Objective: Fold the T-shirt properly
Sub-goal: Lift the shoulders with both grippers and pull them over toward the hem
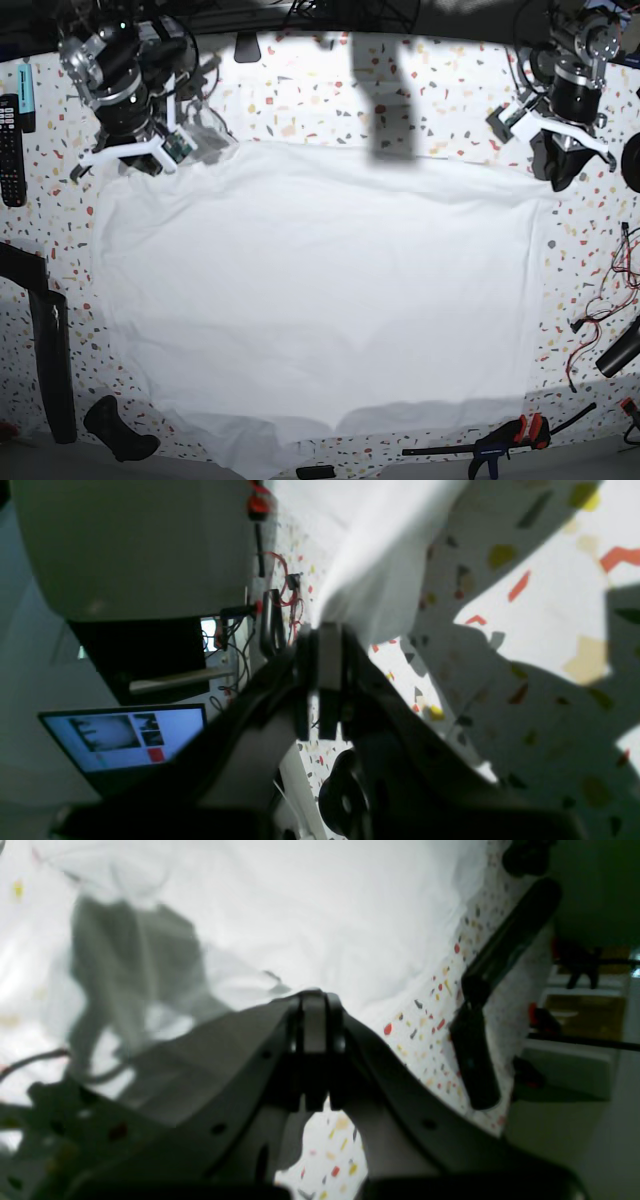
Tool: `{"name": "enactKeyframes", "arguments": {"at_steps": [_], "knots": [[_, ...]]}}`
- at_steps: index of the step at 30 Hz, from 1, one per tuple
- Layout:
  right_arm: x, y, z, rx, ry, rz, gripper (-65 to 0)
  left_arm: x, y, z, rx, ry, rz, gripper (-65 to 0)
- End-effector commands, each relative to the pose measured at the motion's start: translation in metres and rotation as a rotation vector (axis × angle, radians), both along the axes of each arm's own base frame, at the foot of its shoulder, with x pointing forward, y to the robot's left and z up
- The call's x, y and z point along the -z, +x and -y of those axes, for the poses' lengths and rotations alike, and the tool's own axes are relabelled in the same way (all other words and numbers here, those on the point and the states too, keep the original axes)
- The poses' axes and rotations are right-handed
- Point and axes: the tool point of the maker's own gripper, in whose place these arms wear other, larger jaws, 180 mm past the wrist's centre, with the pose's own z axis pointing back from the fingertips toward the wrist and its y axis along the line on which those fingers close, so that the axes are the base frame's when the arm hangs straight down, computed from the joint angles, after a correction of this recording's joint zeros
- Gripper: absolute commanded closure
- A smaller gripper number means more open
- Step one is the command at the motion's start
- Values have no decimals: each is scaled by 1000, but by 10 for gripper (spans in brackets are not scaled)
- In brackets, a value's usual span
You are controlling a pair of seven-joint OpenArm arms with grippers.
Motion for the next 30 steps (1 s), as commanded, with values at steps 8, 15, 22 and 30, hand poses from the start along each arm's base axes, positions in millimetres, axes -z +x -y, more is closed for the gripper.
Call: {"name": "enactKeyframes", "arguments": {"at_steps": [8, 15, 22, 30], "knots": [[-44, 47, -12, -4, 130, 138, 0, -10, 9, 0, 23, 9, 22, 0], [-62, 72, -13, -4, 178, 196, 0, -23, 41, 0, -9, -82, 35, 0], [-53, 100, 7, 50, 203, 182, 0, -37, 70, 2, -50, -243, 37, 0], [-35, 132, 19, 60, 280, 116, 0, -31, 76, 16, -49, -372, 4, 0]]}}
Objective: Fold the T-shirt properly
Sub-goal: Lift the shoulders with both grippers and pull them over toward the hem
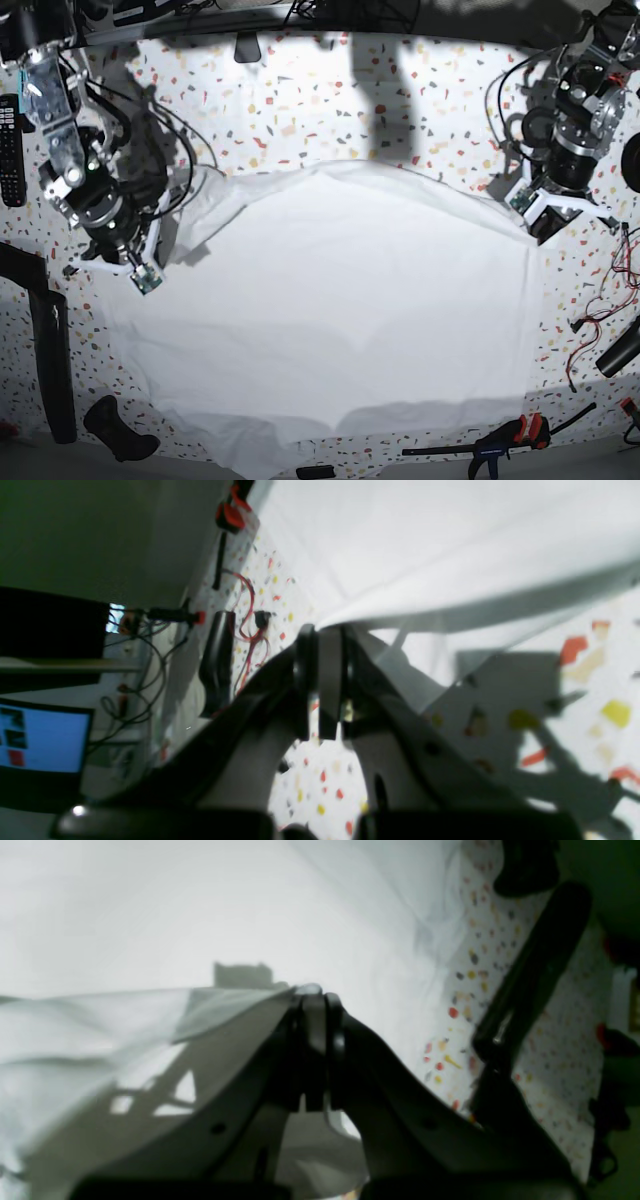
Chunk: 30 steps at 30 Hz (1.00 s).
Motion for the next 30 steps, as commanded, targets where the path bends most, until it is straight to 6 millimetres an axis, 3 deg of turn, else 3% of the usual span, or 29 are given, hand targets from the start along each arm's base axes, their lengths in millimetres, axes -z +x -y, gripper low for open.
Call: {"name": "enactKeyframes", "arguments": {"at_steps": [1, 6, 21, 26, 30], "knots": [[-20, 15, 5, -2, -13, 65, 0, -13, 9, -3, 0, 6, 51, 0], [-28, 41, 11, 26, 23, 81, 0, -2, 30, -15, -59, -9, 50, 0], [-54, 130, -9, 66, 193, 98, 0, 15, 102, -57, -174, -48, 21, 0], [-56, 154, -12, 93, 196, 87, 0, 10, 114, -66, -199, -73, 31, 0], [-45, 160, -15, 107, 220, 57, 0, 14, 113, -67, -214, -114, 17, 0]]}}
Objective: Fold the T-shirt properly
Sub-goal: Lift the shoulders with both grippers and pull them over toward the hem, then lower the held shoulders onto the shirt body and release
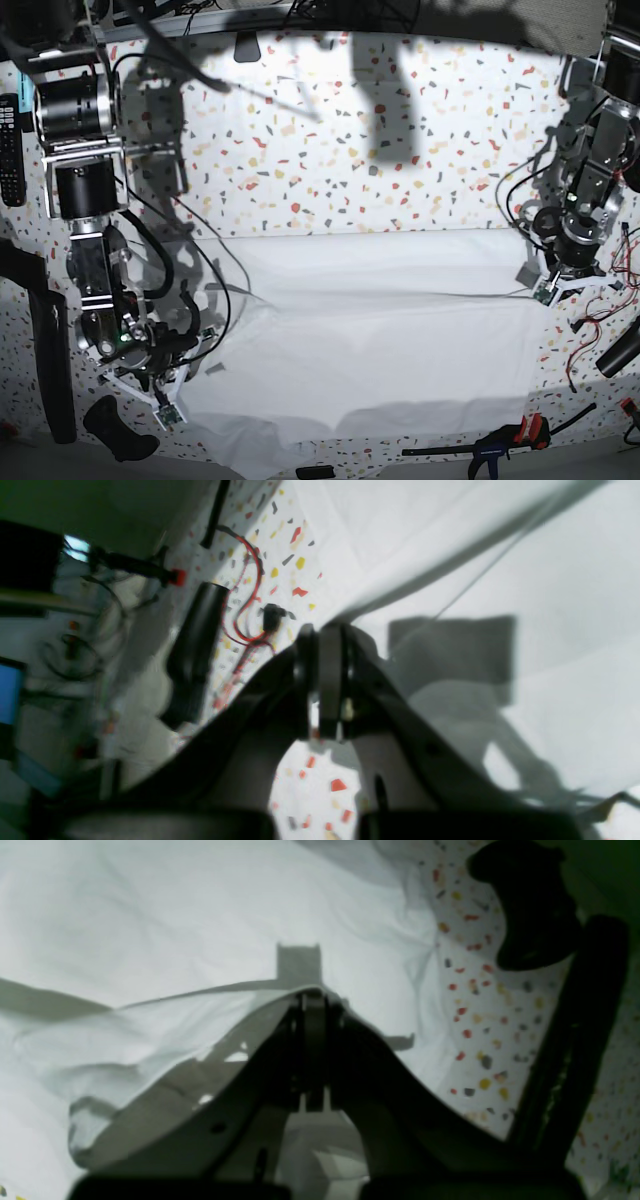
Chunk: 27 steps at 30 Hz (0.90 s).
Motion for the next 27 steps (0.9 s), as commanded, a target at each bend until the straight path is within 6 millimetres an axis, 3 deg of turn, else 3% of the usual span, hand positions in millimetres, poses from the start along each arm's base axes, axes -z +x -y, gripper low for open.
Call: {"name": "enactKeyframes", "arguments": {"at_steps": [1, 6, 11, 12, 15, 17, 22, 27], "knots": [[-24, 11, 2, 0, 5, 66, 0, -20, 10, -7, -7, 3, 62, 0], [-20, 12, 2, 0, 11, 62, 0, -20, 10, -6, -7, -11, 64, 0], [-39, 21, 3, -41, -80, 187, 0, -20, 10, -6, -8, -11, 63, 0], [-44, 23, 2, -54, -102, 219, -32, -20, 10, -6, -8, -11, 63, 0], [-55, 27, 0, -88, -150, 290, -265, -20, 10, -6, -8, -11, 64, 0], [-60, 28, -3, -105, -155, 319, -349, -20, 10, -6, -8, -11, 63, 0], [-59, 28, -5, -101, -128, 311, -359, -20, 10, -6, -8, -11, 63, 0], [-43, 14, -17, -78, 31, 135, -358, -20, 10, -6, -8, -11, 63, 0]]}}
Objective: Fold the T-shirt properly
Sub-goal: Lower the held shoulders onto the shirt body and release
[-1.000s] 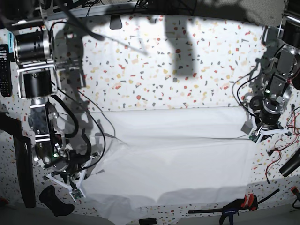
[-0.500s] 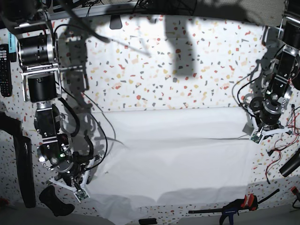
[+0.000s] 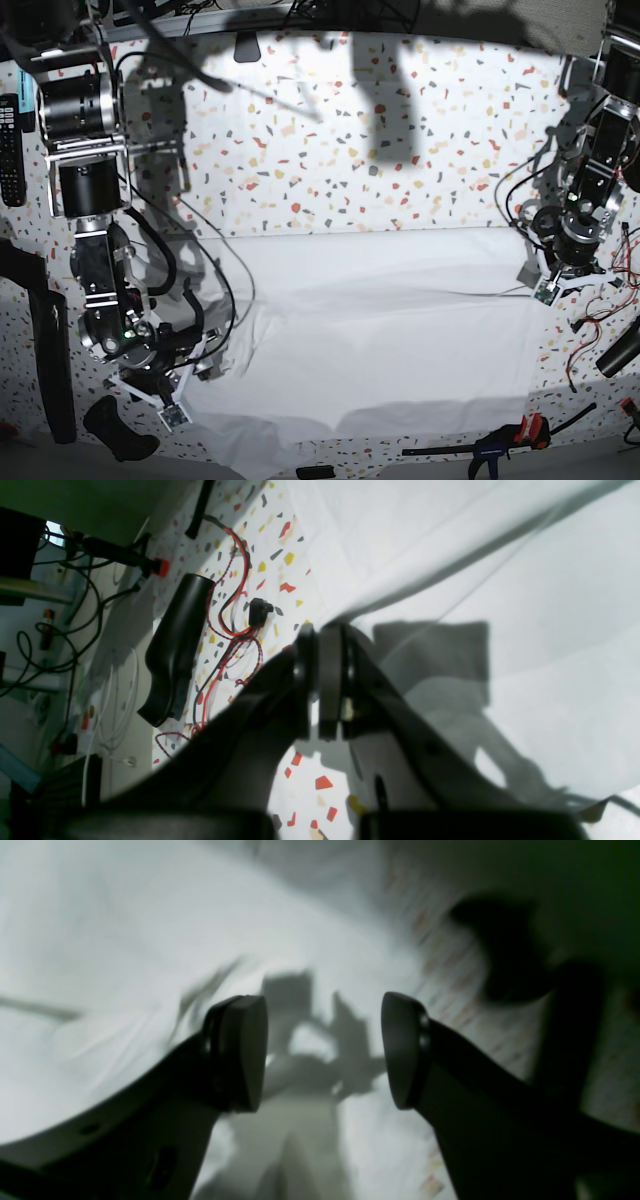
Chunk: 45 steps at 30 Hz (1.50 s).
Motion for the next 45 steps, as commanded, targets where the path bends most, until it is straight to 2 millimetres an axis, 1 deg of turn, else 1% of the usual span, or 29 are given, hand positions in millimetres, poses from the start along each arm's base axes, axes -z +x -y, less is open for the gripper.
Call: {"name": "enactKeyframes", "arguments": {"at_steps": [1, 4, 6, 7, 9, 14, 16, 19, 23, 25, 28, 31, 36, 41, 45], "knots": [[-36, 9, -10, -49, 36, 69, -358, -22, 11, -7, -2, 19, 67, 0], [-41, -6, -37, -157, 102, 5, -357, -22, 11, -7, -2, 18, 67, 0], [-40, -15, -47, -193, 136, -51, -357, -22, 11, -7, -2, 19, 67, 0], [-37, -17, -48, -194, 144, -73, -357, -22, 11, -7, -2, 19, 67, 0], [-25, -20, -45, -180, 138, -113, -357, -22, 11, -7, -2, 19, 68, 0], [24, -25, -33, -120, 133, -244, -357, -22, 11, -7, -2, 19, 68, 0], [40, -28, -33, -106, 149, -286, -357, -22, 11, -7, -2, 19, 68, 0], [55, -26, -39, -101, 187, -287, -357, -22, 11, -7, -2, 19, 68, 0], [71, -13, -43, -62, 164, -247, -357, -22, 11, -7, -2, 19, 68, 0], [71, -4, -47, -43, 156, -207, -357, -22, 11, -7, -2, 19, 67, 0], [60, 10, -58, -51, 168, -128, -357, -22, 11, -7, -2, 19, 67, 0], [51, 20, -64, -36, 152, -73, -357, -22, 11, -7, -2, 19, 68, 0], [53, 20, -70, -31, 148, -73, -357, -22, 11, -7, -2, 19, 68, 0], [66, 16, -66, -18, 149, -107, -357, -22, 11, -7, -2, 19, 67, 0], [60, 19, -69, -24, 171, -81, -357, -22, 11, -7, -2, 19, 68, 0]]}}
